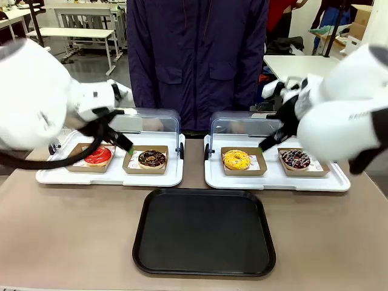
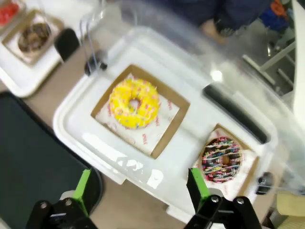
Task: Move the first donut from the left to the tray.
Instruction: Pick up the Paper togo box containing the Donut indicated by the person and place it on the Handle tray.
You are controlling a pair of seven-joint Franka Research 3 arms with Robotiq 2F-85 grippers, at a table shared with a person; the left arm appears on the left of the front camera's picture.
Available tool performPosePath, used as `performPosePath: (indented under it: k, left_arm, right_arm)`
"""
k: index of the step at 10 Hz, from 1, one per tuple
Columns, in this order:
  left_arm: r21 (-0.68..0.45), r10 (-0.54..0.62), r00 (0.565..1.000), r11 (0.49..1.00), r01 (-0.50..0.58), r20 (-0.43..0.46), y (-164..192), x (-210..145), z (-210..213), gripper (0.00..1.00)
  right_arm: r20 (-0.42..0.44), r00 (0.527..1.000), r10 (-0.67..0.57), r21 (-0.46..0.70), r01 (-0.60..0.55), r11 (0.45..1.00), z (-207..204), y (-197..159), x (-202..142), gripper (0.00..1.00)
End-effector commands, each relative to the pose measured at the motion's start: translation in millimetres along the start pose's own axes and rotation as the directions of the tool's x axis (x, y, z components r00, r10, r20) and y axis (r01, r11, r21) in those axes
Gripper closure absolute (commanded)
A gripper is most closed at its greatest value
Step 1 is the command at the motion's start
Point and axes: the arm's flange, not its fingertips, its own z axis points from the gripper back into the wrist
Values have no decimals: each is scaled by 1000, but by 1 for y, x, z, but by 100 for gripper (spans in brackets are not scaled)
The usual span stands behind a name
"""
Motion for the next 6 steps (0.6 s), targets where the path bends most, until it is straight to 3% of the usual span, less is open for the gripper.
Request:
performPosePath:
  k: [1,3,4,6]
  left_arm:
    - [-131,-86,995,988,80,-40,56,9,39,0]
    - [-283,-196,980,939,194,23,98,2,74,0]
    - [-322,-290,953,897,302,86,115,-8,87,0]
    - [-353,-329,917,850,392,227,155,-48,109,0]
  right_arm:
    - [20,1000,4,105,-6,994,48,-50,0,0]
    - [96,995,33,173,-49,984,93,-106,-42,0]
    - [144,988,54,204,-83,975,105,-129,-66,0]
    - [253,966,58,272,-128,954,113,-179,-112,0]
